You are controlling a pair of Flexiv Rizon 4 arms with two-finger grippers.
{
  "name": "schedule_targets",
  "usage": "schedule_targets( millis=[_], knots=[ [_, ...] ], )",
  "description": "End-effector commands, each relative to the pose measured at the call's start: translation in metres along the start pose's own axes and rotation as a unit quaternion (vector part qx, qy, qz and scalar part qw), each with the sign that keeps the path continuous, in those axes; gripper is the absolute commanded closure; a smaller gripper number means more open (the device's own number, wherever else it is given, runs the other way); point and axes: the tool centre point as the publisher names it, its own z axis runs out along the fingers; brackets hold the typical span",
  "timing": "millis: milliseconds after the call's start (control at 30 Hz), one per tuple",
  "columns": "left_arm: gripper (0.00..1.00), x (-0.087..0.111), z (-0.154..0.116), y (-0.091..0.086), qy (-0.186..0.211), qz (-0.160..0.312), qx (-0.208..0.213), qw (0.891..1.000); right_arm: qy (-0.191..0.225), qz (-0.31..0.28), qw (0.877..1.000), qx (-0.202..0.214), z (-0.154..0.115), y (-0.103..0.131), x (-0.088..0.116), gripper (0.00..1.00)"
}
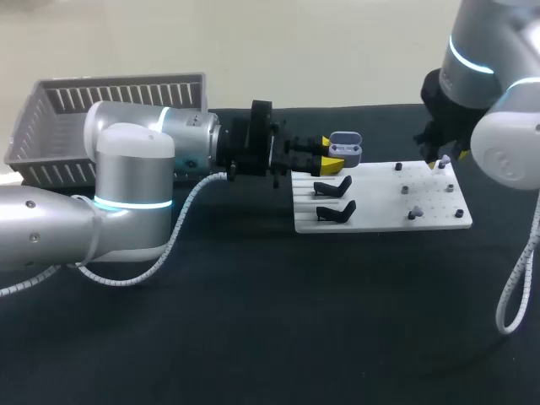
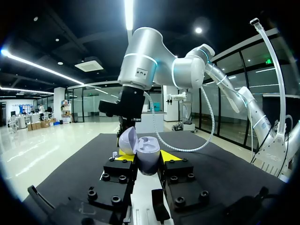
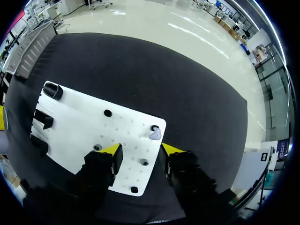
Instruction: Pick up each earbud case from the left stands, insert the matching earbuds, close the lid, and place the case in the box.
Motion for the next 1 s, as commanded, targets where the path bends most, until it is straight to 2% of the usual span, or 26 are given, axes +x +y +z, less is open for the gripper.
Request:
schedule_targets(
  millis=[33,267,1000],
  knots=[
    [1.0,0.001,0.0,0.0,-0.001,0.001,-0.001,1.0,0.001,-0.001,1.0,0.001,0.005,-0.001,-0.003,0.52],
    [1.0,0.001,0.0,0.0,-0.001,0.001,-0.001,1.0,0.004,-0.001,1.0,0.008,0.012,-0.003,-0.007,0.52],
    [1.0,0.001,0.0,0.0,-0.001,0.001,-0.001,1.0,0.0,0.021,0.999,0.029,0.018,-0.013,-0.007,0.65]
  ],
)
